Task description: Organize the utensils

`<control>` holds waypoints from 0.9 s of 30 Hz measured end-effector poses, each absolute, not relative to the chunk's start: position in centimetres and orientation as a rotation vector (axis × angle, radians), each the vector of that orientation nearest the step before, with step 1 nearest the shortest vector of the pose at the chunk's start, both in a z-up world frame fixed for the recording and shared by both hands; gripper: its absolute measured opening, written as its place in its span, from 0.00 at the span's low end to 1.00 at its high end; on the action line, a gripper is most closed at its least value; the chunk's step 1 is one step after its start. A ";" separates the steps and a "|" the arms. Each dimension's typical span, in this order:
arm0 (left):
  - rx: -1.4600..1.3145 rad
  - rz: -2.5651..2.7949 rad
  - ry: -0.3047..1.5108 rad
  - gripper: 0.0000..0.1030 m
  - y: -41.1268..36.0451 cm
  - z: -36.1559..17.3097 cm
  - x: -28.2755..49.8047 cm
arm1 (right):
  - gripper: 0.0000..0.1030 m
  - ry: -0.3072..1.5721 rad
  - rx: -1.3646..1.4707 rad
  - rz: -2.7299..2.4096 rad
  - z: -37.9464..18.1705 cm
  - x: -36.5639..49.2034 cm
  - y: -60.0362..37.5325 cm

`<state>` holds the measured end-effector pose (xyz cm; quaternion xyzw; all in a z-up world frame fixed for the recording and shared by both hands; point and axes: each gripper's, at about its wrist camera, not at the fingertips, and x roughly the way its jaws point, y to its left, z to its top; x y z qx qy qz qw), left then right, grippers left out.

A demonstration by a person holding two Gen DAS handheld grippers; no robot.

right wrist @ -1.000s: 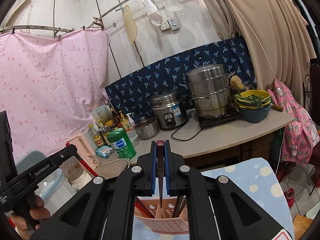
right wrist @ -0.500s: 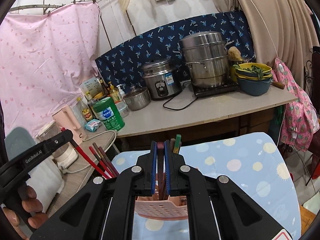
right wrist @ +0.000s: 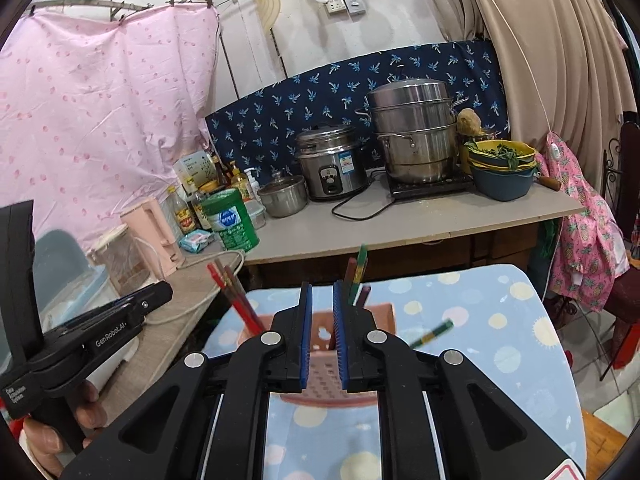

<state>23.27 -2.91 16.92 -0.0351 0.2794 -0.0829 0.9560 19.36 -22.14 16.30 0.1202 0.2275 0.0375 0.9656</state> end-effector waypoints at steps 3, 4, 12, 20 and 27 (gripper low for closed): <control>-0.058 -0.160 0.595 0.13 -2.9 15.8 21.6 | 0.16 0.474 0.226 0.069 15.5 17.5 -21.7; -0.054 -0.157 0.602 0.13 -2.9 15.5 21.1 | 0.19 0.482 0.229 0.068 15.1 16.8 -21.6; -0.038 -0.155 0.678 0.13 -2.8 12.3 17.4 | 0.25 0.537 0.262 0.048 12.3 13.0 -22.1; -0.012 -0.131 0.721 0.13 -2.9 9.6 14.9 | 0.25 0.574 0.193 -0.001 10.0 10.0 -21.8; 0.020 -0.121 0.746 0.13 -3.6 8.1 13.5 | 0.25 0.615 0.166 -0.008 8.0 8.7 -21.4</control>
